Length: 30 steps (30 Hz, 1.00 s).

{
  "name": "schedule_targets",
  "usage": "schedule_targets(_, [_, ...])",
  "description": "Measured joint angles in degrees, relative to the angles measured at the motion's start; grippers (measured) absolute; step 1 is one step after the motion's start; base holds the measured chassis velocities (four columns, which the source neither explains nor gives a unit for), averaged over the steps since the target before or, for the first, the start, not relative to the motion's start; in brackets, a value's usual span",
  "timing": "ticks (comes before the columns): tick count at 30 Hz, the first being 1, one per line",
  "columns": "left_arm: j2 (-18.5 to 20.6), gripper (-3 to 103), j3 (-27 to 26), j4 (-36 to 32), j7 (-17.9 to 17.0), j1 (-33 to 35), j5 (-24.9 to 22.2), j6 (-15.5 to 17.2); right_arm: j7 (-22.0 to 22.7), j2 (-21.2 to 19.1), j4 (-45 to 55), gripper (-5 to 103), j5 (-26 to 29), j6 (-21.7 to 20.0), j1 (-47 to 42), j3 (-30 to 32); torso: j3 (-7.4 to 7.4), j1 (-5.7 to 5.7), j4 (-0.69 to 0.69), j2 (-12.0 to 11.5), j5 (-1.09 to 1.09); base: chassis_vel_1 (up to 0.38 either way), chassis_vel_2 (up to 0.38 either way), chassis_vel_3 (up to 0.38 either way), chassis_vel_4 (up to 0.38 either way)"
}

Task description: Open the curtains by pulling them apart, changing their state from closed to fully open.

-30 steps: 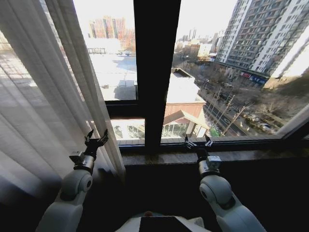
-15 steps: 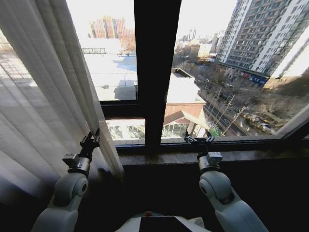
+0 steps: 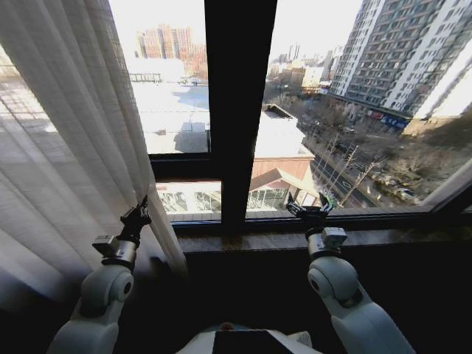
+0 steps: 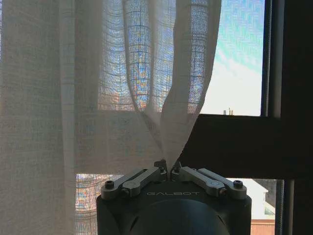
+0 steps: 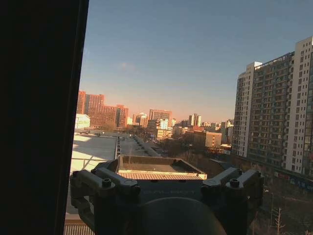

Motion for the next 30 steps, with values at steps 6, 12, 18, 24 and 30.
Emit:
schedule_targets(6, [0.0,0,-0.2,-1.3,0.2,1.0,0.0,0.2,-1.2,0.1,0.4,100,-2.0,0.1,0.1,0.0,0.00,0.00,0.00,0.0,0.00,0.000,0.000,0.000,0.000])
schedule_targets(12, [-0.1,0,-0.2,-1.5,0.2,1.1,0.1,0.3,-1.3,0.0,0.7,100,-2.3,0.1,-0.1,-0.3,0.00,0.00,-0.01,0.0,0.01,0.009,0.014,-0.028,-0.017])
schedule_targets(18, [-0.6,0,-0.1,-1.7,0.2,1.2,0.2,0.3,-1.3,-0.1,0.7,100,-2.3,0.1,-0.3,-0.8,0.00,0.00,0.00,0.0,0.01,0.132,0.129,-0.127,-0.133])
schedule_targets(24, [-0.8,0,-0.4,-2.0,0.2,1.7,0.3,0.3,-1.2,0.1,0.5,100,-2.3,0.1,-0.4,-1.4,0.00,0.00,0.00,0.0,-0.01,0.242,0.236,-0.254,-0.232])
schedule_targets(30, [-1.1,0,-0.6,-2.4,0.2,2.0,0.4,0.2,-1.2,0.5,0.4,100,-2.3,0.1,-0.7,-2.3,0.00,0.00,0.00,0.0,-0.01,0.310,0.309,-0.307,-0.294])
